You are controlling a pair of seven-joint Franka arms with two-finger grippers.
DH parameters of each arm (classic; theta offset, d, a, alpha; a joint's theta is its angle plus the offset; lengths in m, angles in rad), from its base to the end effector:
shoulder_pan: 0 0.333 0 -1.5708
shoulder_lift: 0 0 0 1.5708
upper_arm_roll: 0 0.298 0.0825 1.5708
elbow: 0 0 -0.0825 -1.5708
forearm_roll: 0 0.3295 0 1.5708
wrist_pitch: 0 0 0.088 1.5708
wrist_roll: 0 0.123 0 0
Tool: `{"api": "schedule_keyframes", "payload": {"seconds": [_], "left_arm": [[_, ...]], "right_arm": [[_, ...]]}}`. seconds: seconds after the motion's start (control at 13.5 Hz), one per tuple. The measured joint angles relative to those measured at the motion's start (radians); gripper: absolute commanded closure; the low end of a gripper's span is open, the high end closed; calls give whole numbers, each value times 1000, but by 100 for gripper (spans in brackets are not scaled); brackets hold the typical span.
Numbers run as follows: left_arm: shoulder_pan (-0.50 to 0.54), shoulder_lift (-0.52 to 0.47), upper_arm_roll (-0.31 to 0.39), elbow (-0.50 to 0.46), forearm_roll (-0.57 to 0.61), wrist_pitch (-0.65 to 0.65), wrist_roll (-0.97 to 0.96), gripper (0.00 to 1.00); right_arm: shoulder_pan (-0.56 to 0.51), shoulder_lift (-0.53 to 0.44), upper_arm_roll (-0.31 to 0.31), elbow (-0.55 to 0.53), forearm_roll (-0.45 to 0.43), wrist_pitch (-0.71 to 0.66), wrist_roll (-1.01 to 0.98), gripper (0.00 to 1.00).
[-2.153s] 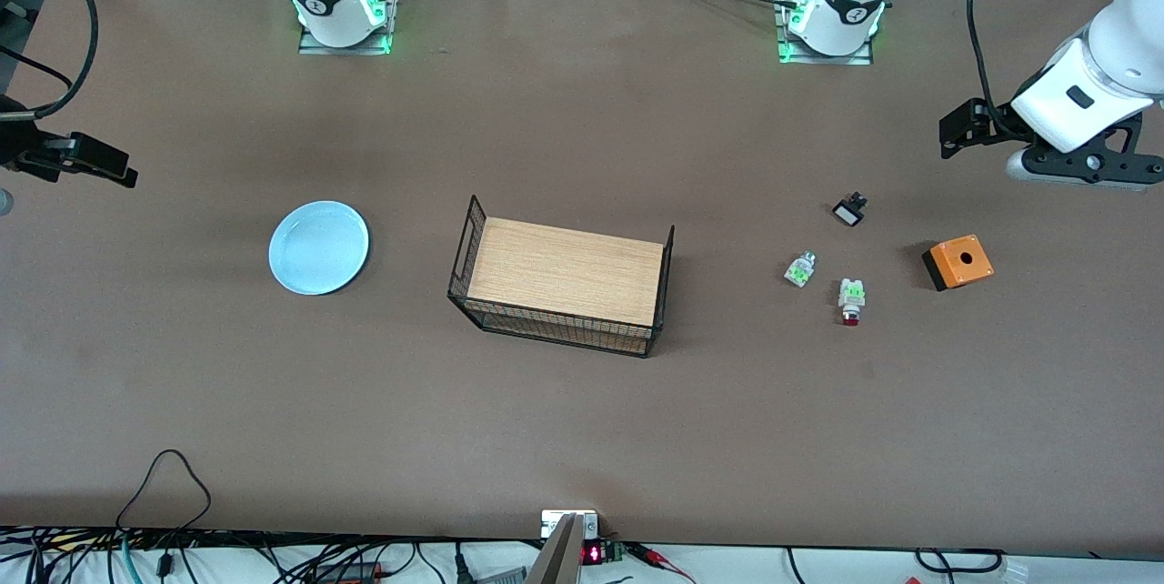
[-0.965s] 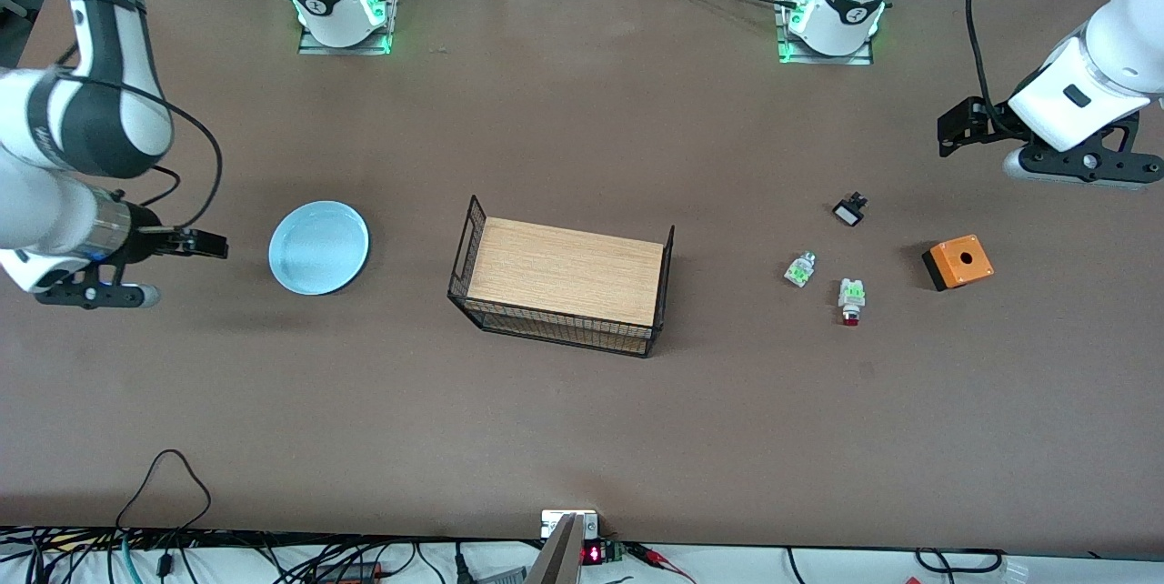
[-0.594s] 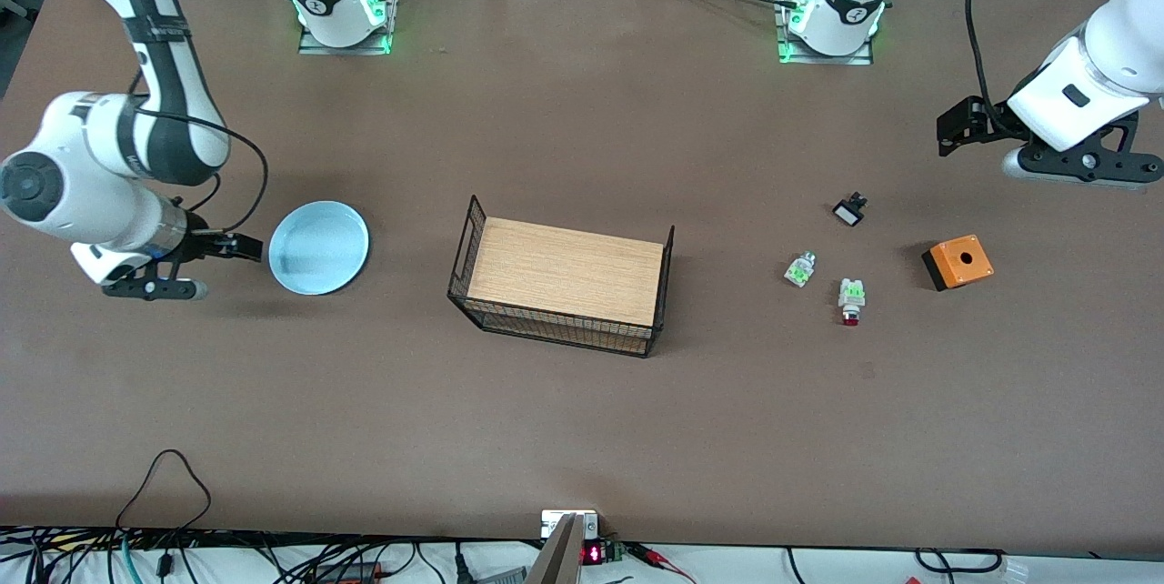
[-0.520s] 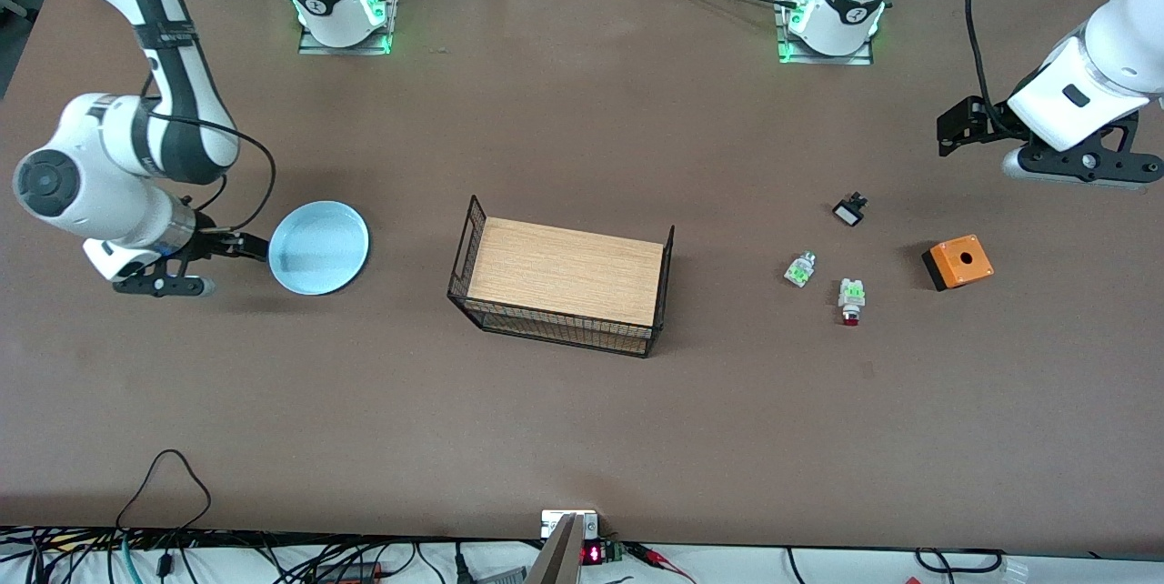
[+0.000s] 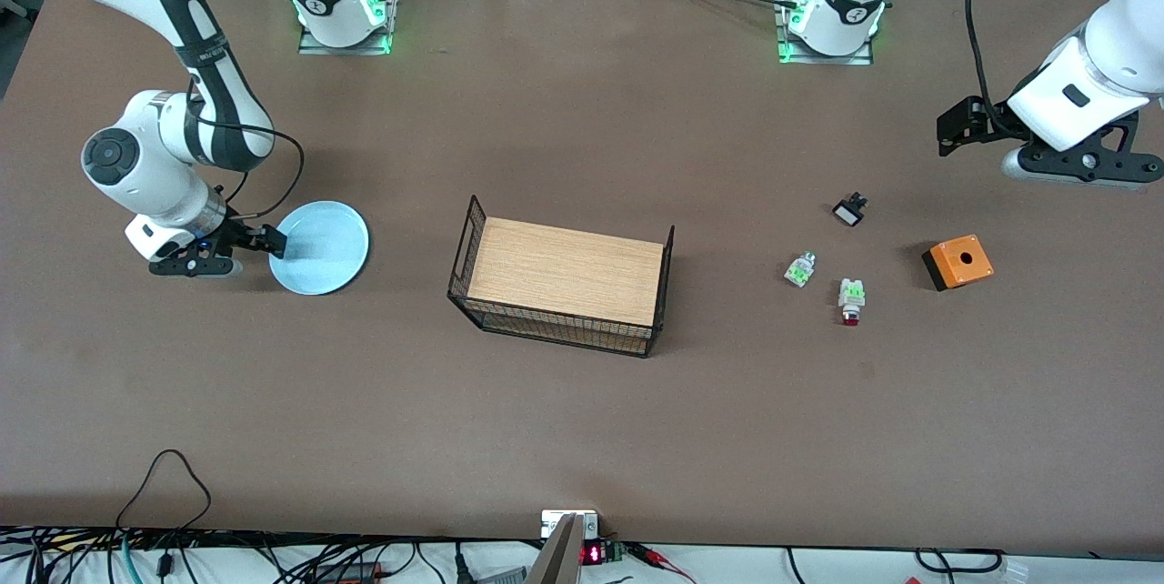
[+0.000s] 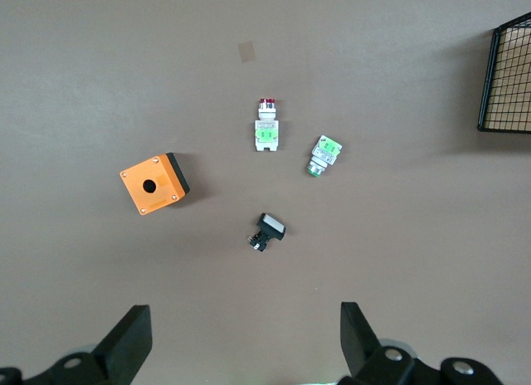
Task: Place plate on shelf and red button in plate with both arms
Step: 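Grasp the light-blue plate's rim with the right gripper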
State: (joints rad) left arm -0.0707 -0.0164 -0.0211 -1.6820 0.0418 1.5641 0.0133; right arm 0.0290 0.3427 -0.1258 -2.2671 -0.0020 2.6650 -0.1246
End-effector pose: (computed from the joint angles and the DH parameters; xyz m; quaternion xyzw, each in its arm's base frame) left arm 0.4869 -0.0397 0.5521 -0.9971 0.0534 0.0499 0.0230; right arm 0.5085 -0.0501 0.2272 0.9992 0.0190 0.0264 0.0245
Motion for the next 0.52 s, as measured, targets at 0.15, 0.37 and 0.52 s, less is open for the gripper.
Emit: {"api": "schedule_keyframes", "payload": {"seconds": [0.15, 0.37, 0.52], "left_arm": [[0, 0, 0, 0, 0, 0, 0, 0], [0, 0, 0, 0, 0, 0, 0, 0], [0, 0, 0, 0, 0, 0, 0, 0]], "right_arm": [[0, 20, 0, -6, 0, 37, -2, 0], [0, 52, 2, -9, 0, 71, -5, 2], [0, 69, 9, -13, 0, 98, -6, 35]]}}
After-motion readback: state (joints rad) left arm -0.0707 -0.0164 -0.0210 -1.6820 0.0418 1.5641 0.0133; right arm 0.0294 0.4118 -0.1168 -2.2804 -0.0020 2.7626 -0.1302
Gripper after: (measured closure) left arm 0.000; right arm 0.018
